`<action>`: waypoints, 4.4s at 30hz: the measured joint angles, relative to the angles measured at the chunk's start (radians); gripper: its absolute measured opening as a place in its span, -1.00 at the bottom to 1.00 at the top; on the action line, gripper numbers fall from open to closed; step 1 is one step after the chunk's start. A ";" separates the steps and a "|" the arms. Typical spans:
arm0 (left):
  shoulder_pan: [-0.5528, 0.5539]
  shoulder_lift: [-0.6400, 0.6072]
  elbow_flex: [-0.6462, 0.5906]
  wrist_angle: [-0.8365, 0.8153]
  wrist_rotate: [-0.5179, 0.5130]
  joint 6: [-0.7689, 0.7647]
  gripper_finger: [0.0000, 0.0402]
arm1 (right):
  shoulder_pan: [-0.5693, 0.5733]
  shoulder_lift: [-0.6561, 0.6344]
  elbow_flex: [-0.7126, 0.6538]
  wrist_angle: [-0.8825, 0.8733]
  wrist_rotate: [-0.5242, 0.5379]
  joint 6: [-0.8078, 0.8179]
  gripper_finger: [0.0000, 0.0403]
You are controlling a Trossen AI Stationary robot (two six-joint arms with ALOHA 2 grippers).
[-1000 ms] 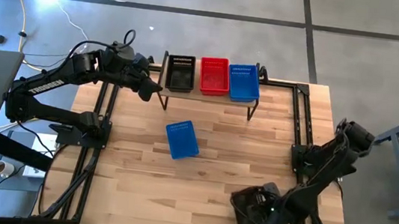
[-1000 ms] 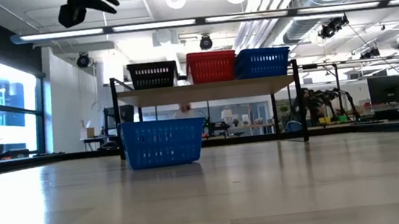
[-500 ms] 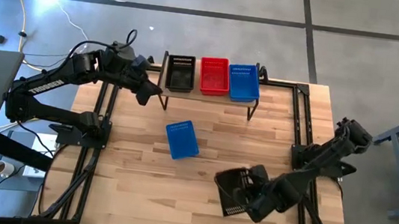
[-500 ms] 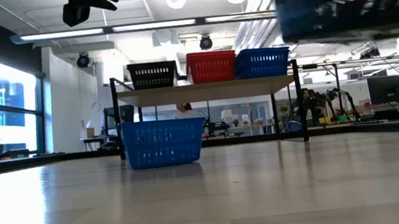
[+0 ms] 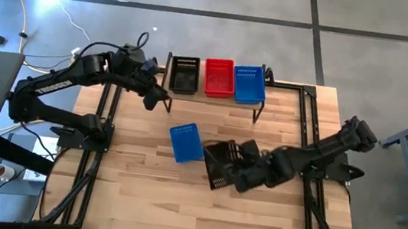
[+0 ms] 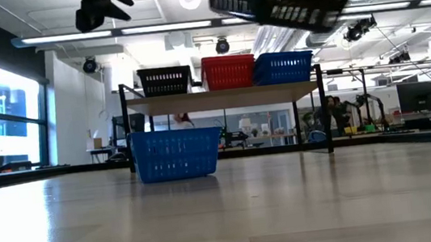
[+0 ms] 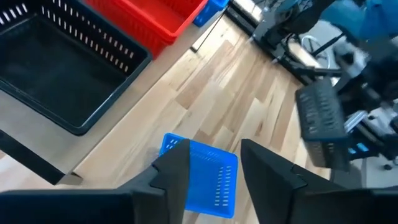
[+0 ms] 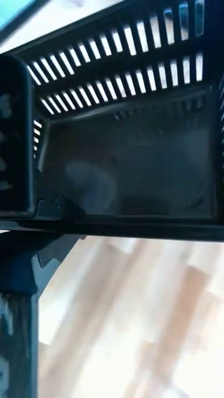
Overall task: Stack baskets on shelf by color
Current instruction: Stack the black bin on top of the stacked black bins on the shelf
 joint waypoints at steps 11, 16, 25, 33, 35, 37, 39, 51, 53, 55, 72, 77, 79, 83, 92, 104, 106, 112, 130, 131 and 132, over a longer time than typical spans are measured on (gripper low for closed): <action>0.000 0.094 0.000 0.000 -0.033 -0.056 -0.08 | -0.203 0.000 0.049 0.113 0.140 -0.190 -1.00; -0.027 0.105 0.000 0.000 -0.043 -0.123 -0.08 | -0.257 0.022 0.048 0.227 0.174 -0.266 -1.00; -0.163 0.104 0.000 0.027 -0.276 -0.206 -0.12 | -0.312 0.058 0.047 0.277 0.192 -0.283 -1.00; -0.292 0.104 0.000 0.076 -0.345 -0.275 -0.13 | -0.317 0.114 0.046 0.321 0.189 -0.272 -1.00; -0.323 0.104 0.000 0.077 -0.375 -0.284 -0.13 | -0.317 0.129 0.046 0.335 0.185 -0.271 -1.00; -0.355 0.104 0.000 0.088 -0.408 -0.303 -0.13 | -0.317 0.140 0.046 0.336 0.185 -0.255 -1.00; -0.378 0.104 0.000 0.092 -0.431 -0.319 -0.13 | -0.317 0.149 0.046 0.341 0.185 -0.246 -1.00; -0.438 0.105 0.000 0.093 -0.518 -0.356 -0.13 | -0.317 0.167 0.046 0.417 0.189 -0.267 -1.00; -0.438 0.105 0.000 0.092 -0.513 -0.356 -0.13 | -0.317 0.167 0.046 0.438 0.185 -0.302 -1.00; -0.438 0.105 0.000 0.091 -0.506 -0.356 -0.13 | -0.317 0.167 0.046 0.467 0.184 -0.336 -1.00; -0.438 0.105 0.000 0.091 -0.555 -0.361 -0.16 | -0.329 0.167 0.153 0.463 0.182 -0.522 -1.00; -0.438 0.105 0.000 0.091 -0.557 -0.358 -0.32 | -0.328 0.167 0.160 0.460 0.181 -0.519 -1.00; -0.438 0.105 0.000 0.091 -0.565 -0.351 -0.44 | -0.328 0.167 0.160 0.461 0.181 -0.519 -1.00; -0.437 0.105 0.000 0.090 -0.595 -0.319 -0.69 | -0.328 0.167 0.160 0.463 0.182 -0.518 -1.00; -0.437 0.105 0.000 0.091 -0.650 -0.271 -0.96 | -0.332 0.167 0.161 0.473 0.157 -0.532 -1.00; -0.420 0.105 0.000 0.091 -0.662 -0.248 -0.99 | -0.356 0.167 0.161 0.497 0.070 -0.571 -0.63; -0.403 0.105 0.000 0.093 -0.645 -0.238 -0.99 | -0.356 0.163 0.161 0.494 0.064 -0.581 -0.51; -0.328 0.098 0.001 0.098 -0.559 -0.209 -1.00 | -0.354 0.134 0.161 0.486 0.087 -0.598 -0.34; -0.103 0.091 0.001 0.122 -0.383 -0.188 -1.00 | -0.376 -0.008 0.161 0.477 0.092 -0.935 -0.34; -0.090 0.091 0.001 0.122 -0.380 -0.191 -1.00 | -0.383 -0.015 0.161 0.478 0.092 -0.961 -0.34; -0.078 0.091 0.001 0.122 -0.375 -0.195 -1.00 | -0.390 -0.023 0.161 0.475 0.092 -0.982 -0.34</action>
